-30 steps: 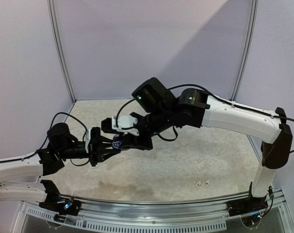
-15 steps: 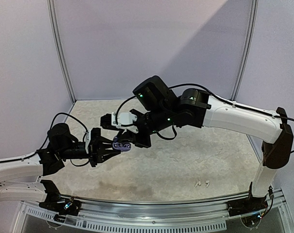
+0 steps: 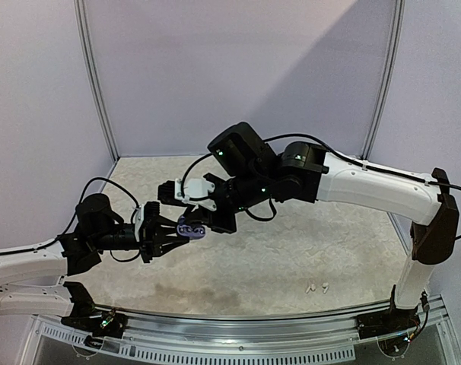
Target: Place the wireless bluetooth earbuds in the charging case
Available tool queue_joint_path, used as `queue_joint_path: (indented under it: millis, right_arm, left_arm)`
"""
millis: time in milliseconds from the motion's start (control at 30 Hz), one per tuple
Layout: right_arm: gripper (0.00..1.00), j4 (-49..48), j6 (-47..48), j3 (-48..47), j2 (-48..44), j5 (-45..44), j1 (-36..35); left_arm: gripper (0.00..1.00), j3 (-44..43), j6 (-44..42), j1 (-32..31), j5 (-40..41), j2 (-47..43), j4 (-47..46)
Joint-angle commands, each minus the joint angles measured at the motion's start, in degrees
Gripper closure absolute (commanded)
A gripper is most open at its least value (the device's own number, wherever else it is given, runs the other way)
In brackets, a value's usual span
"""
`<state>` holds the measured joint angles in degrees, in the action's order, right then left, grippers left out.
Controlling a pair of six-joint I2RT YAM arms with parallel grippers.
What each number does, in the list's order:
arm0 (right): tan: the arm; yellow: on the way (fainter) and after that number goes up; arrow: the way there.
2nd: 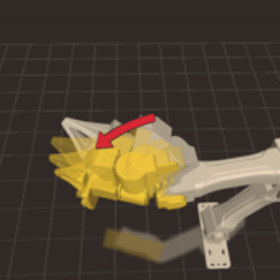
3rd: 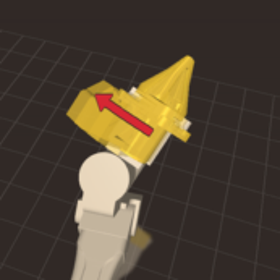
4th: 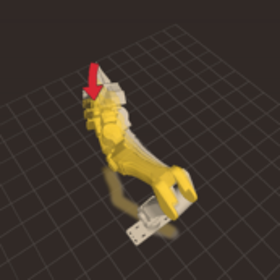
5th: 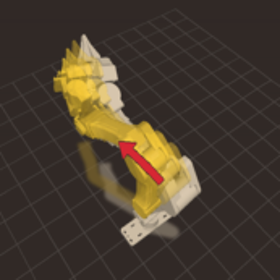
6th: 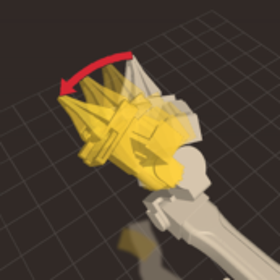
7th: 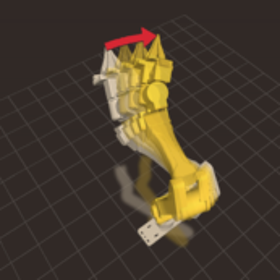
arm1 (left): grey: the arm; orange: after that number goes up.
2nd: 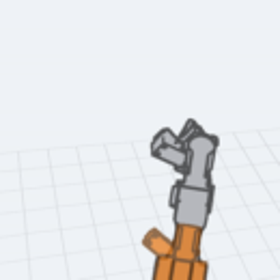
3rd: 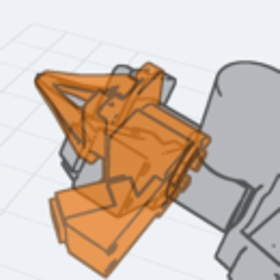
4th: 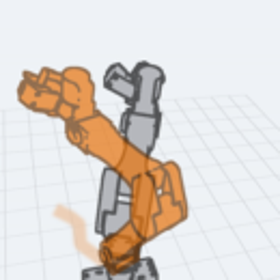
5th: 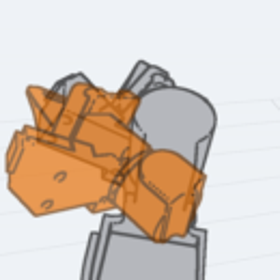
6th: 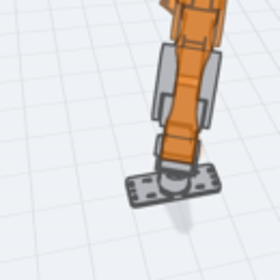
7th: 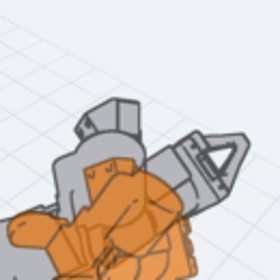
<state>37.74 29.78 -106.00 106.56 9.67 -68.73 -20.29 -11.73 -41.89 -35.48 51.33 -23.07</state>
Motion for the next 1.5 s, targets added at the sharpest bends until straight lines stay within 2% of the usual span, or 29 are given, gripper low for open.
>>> queue_joint_path:
  millis: [0,333,500,700,1467]
  right_arm:
    - [0.83,-1.1,-0.8,0.4,-1.4,-3.2,-0.1]
    - [0.78,-3.0,-1.7,-0.5,-3.6,-3.6,-0.1]
    - [0.77,-4.1,-2.6,1.8,-5.5,0.0,-0.1]
    - [0.82,-3.2,-2.7,3.4,-4.7,1.1,-0.8]
    - [0.84,-1.6,0.2,2.3,0.5,0.5,-0.8]
  left_arm:
    - [1.00,0.1,1.8,-0.5,-0.4,-0.2,-1.4]
    - [1.00,-0.2,4.7,-0.5,0.3,0.4,-1.2]
    - [1.00,-0.1,4.8,-0.5,0.6,0.2,-1.1]
    - [1.00,-0.1,4.7,-0.5,0.7,0.2,-1.2]
    - [1.00,0.1,3.9,-0.4,0.9,0.2,-1.1]
